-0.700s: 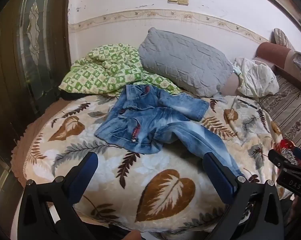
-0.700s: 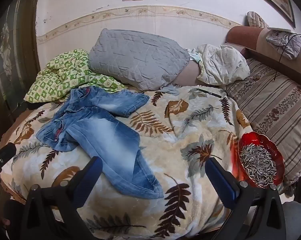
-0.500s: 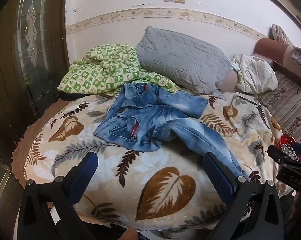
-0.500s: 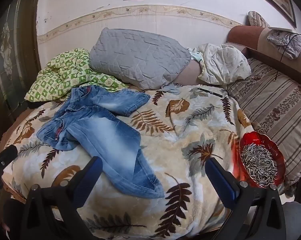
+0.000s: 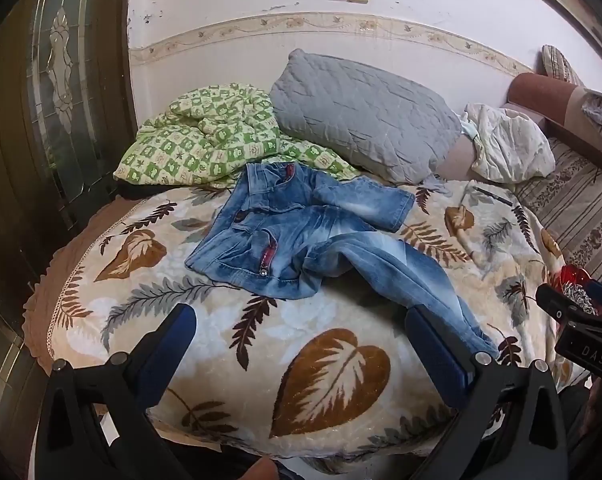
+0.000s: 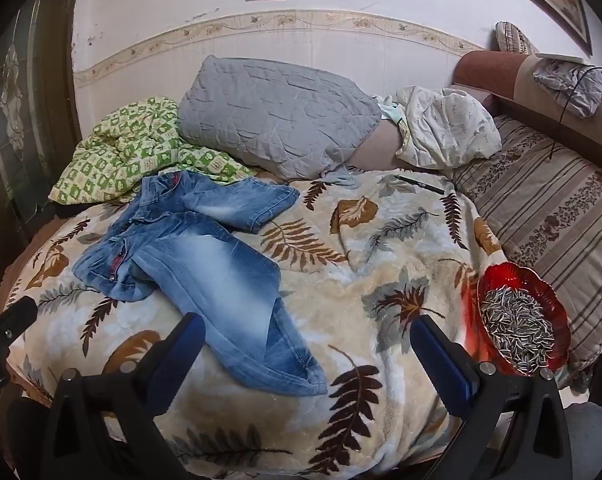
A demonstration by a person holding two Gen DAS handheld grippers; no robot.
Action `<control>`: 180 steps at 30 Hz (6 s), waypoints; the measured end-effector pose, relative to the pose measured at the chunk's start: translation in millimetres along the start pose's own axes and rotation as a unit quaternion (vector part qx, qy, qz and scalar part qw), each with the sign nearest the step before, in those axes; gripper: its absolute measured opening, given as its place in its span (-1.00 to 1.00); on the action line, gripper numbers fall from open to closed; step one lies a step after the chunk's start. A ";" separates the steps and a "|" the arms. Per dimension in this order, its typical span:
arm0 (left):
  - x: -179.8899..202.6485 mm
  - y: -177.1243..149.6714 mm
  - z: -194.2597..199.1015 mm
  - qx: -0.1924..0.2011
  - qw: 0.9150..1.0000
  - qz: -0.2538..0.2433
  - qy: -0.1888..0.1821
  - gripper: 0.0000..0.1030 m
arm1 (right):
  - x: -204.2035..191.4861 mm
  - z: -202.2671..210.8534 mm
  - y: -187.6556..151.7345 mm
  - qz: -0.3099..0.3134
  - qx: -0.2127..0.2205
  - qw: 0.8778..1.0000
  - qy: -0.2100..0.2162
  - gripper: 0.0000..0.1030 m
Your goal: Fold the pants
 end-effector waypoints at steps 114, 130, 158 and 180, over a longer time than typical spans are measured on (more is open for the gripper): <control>-48.5 161.0 -186.9 0.027 0.999 0.028 0.006 1.00 | -44.1 -380.5 271.5 0.104 -0.178 0.969 0.135 1.00; -69.4 158.4 -210.5 0.008 0.998 0.062 0.014 1.00 | -74.7 -453.5 261.0 0.251 -0.252 0.924 0.139 -0.78; -48.9 173.7 -189.5 0.049 0.997 0.065 -0.006 1.00 | 183.7 -387.0 281.6 -0.159 -0.220 0.961 0.053 -0.95; -7.9 142.7 -161.2 0.053 0.996 0.002 -0.077 1.00 | 66.6 -188.0 58.8 0.000 -0.273 0.946 0.174 0.65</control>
Point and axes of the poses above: each gripper's, at about its wrist camera, not at the fingertips, and z roughly against the way its jaws point, x to its right, y to its top, the point moved 4 cm from there along -z, roughly the way its jaws point, and after that the axes turned 10 degrees about -x, right-handed, at the moved point
